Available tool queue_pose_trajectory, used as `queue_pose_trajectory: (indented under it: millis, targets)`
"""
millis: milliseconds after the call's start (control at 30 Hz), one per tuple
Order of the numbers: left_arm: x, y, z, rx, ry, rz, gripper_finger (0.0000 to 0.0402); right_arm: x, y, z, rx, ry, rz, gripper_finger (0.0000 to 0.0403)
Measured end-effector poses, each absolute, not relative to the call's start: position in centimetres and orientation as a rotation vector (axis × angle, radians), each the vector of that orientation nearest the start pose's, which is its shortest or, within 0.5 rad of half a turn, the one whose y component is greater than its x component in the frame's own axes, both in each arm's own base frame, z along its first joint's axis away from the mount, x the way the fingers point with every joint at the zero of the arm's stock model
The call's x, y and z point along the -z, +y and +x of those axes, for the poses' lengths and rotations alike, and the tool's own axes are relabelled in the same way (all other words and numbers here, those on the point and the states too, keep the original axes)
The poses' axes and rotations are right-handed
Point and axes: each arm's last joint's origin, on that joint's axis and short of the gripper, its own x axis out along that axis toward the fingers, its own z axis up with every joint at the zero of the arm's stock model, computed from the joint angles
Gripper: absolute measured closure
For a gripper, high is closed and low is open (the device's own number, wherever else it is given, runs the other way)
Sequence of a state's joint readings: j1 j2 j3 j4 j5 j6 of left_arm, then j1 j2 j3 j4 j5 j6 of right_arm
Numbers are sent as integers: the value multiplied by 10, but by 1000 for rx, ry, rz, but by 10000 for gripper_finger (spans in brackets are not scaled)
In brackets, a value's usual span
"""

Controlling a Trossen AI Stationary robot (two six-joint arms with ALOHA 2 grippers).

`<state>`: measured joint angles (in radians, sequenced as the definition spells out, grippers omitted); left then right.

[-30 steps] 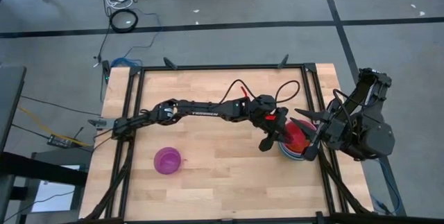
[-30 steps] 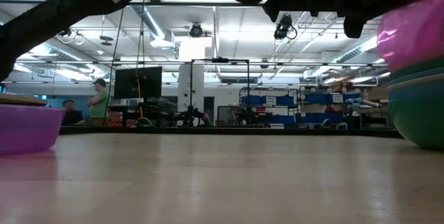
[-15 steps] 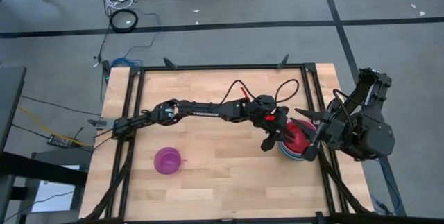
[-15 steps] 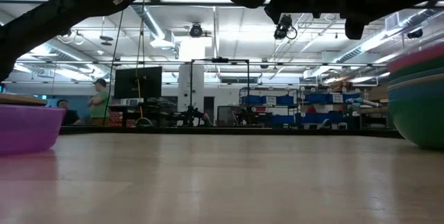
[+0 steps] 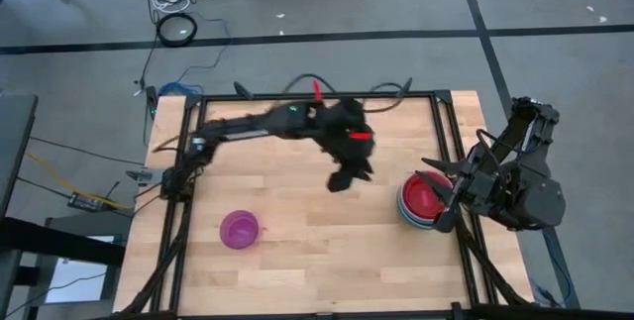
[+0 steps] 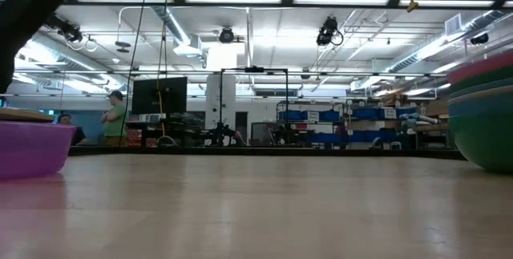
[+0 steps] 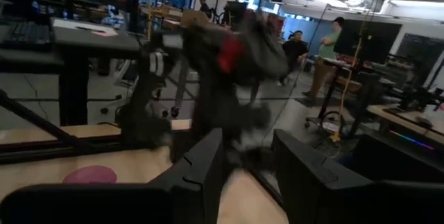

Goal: Nest bowls inside each other
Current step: Stack the violet bowl on top of the red bowl

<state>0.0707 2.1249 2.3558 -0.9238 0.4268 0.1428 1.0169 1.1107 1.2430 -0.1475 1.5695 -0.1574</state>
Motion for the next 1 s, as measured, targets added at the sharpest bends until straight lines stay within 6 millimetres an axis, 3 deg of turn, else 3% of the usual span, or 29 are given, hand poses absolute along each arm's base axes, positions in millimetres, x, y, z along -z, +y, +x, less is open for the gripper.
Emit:
queue_pose_trajectory:
  millis: [100,300,433,533,633,767,867,1000]
  targets:
    - [-432,16,413,289,598,-24,298,-430,155,138,583,46,-152,290]
    - [-527,4,304,86,365,-55,298,-424,135,163,604,47,-100,290]
    - [-568,-9,232,40,198,-56,298,-409,108,202,424,119,35,290]
    - [-584,-13,192,8,115,-71,298,-387,84,247,229,258,181,290]
    - [-591,-15,168,-11,70,-81,298,-357,66,302,-20,359,296,291]
    - [-591,-17,158,-23,81,-75,298,-315,51,367,-252,317,430,291]
    - [-587,-16,154,-32,118,-68,298,-283,37,395,-266,318,516,292]
    - [-580,-15,153,-74,193,-52,298,-238,22,417,-197,412,596,292]
